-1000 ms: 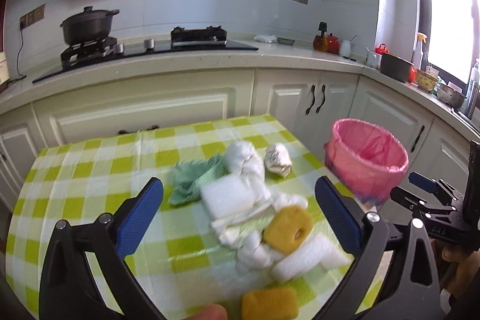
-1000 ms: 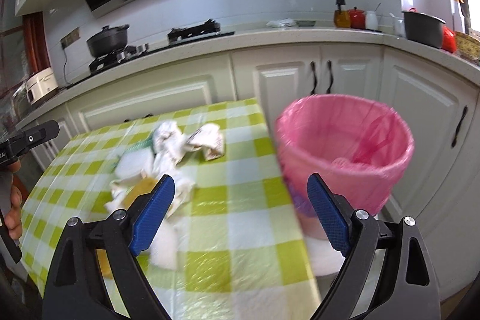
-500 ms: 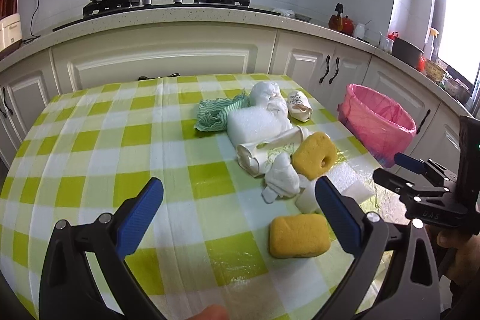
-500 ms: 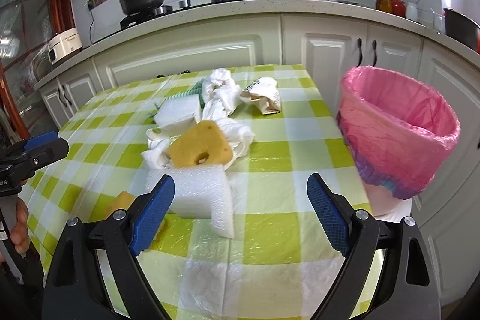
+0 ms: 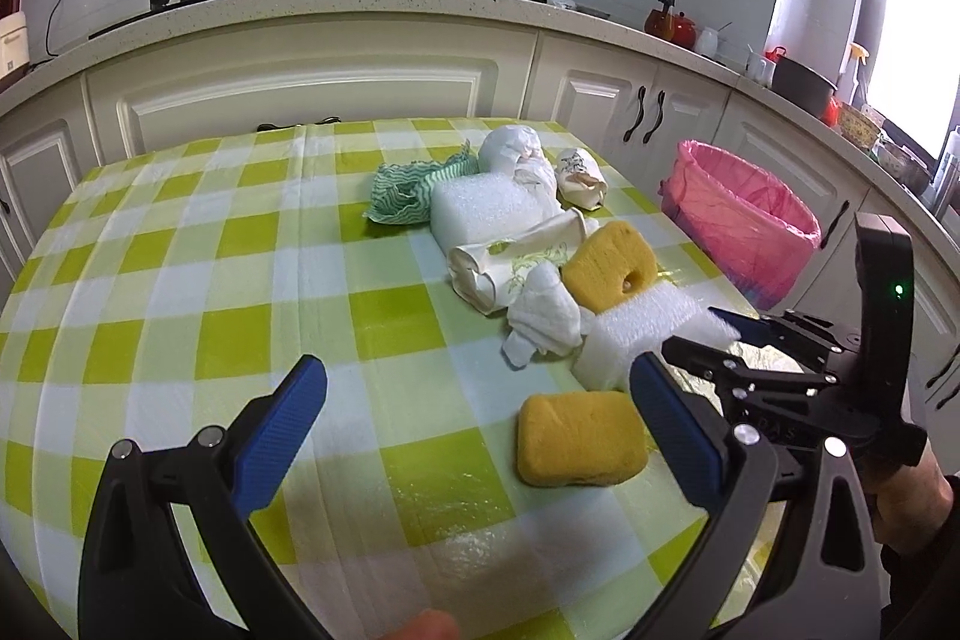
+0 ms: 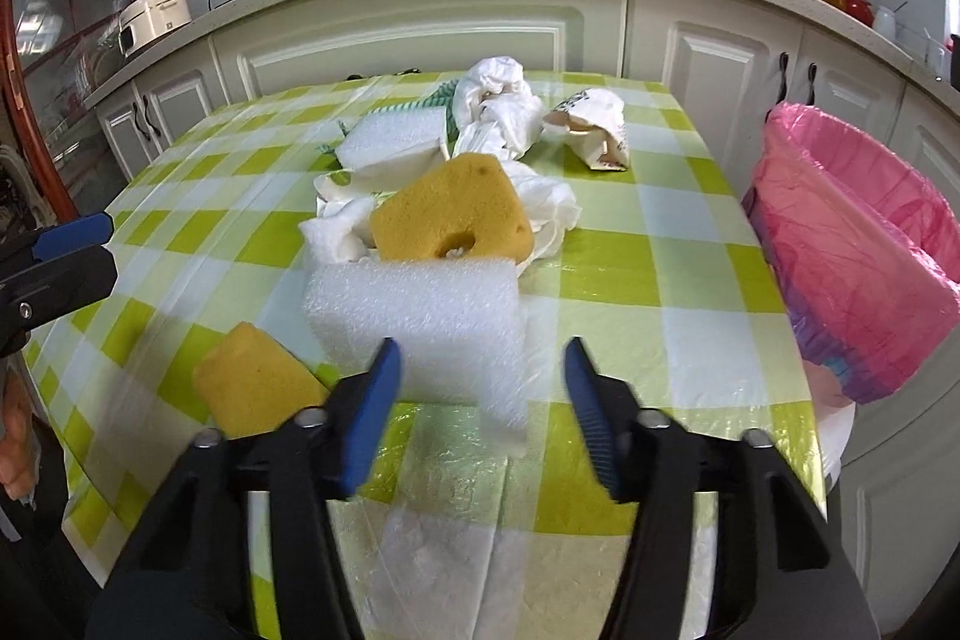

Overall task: Collect trash
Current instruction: 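Grasp the yellow sponge with the left tool while the right tool grasps the white foam block, then carry the sponge and foam block to the wastebasket and release both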

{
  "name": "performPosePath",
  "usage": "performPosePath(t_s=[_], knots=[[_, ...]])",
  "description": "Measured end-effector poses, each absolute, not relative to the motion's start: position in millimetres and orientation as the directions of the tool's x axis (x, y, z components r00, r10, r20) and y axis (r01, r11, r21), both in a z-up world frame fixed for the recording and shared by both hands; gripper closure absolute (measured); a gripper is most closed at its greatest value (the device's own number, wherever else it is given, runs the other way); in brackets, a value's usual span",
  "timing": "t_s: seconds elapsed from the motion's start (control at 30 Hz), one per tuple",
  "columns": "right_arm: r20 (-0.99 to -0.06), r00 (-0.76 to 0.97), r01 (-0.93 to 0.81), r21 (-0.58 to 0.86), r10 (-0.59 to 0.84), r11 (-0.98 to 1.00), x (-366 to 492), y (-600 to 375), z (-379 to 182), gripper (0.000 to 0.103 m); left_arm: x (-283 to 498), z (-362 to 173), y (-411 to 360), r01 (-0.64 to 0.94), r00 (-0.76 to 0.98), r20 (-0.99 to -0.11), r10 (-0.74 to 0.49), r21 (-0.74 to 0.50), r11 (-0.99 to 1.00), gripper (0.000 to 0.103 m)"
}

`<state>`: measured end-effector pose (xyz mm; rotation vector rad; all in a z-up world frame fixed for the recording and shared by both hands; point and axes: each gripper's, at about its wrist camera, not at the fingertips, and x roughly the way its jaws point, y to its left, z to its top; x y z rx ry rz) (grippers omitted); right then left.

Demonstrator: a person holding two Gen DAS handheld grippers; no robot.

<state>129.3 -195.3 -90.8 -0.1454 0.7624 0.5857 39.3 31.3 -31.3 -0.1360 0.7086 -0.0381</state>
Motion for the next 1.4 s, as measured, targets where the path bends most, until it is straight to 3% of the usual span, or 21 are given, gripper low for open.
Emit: performPosePath(t_s=[0.07,0.13,0.6,0.87,0.93,1.0,1.07,1.4], knots=[[-0.689,0.575,-0.548,0.076,0.441,0.833,130,-194,-92,0.08,39,-32,30,-0.004,0.757,-0.647,-0.087,-0.138,0.99,0.005],[-0.691,0.577,-0.546,0.071,0.436,0.834,129,-195,-92,0.086,40,-33,28,0.001,0.753,-0.651,-0.092,-0.138,0.99,0.005],[-0.675,0.612,-0.49,0.086,0.413,0.867,124,-230,-84,0.087,51,-70,-17,0.115,0.646,-0.744,-0.172,-0.127,0.985,0.005],[-0.661,0.627,-0.471,0.1,0.412,0.876,119,-241,-76,0.087,63,-89,-30,0.109,0.61,-0.784,-0.12,-0.067,0.992,0.006],[-0.66,0.628,-0.469,0.102,0.412,0.877,119,-242,-76,0.087,65,-92,-29,0.098,0.607,-0.788,-0.104,-0.056,0.994,0.012],[-0.659,0.629,-0.466,0.105,0.413,0.879,120,-244,-76,0.087,68,-95,-27,0.09,0.594,-0.799,-0.098,-0.055,0.994,0.031],[-0.657,0.63,-0.463,0.109,0.413,0.88,120,-244,-76,0.087,69,-95,-24,0.086,0.593,-0.799,-0.101,-0.062,0.994,0.037],[-0.635,0.65,-0.444,0.13,0.418,0.887,121,-251,-65,0.087,65,-67,-7,0.044,0.66,-0.742,-0.12,-0.122,0.992,0.04]])
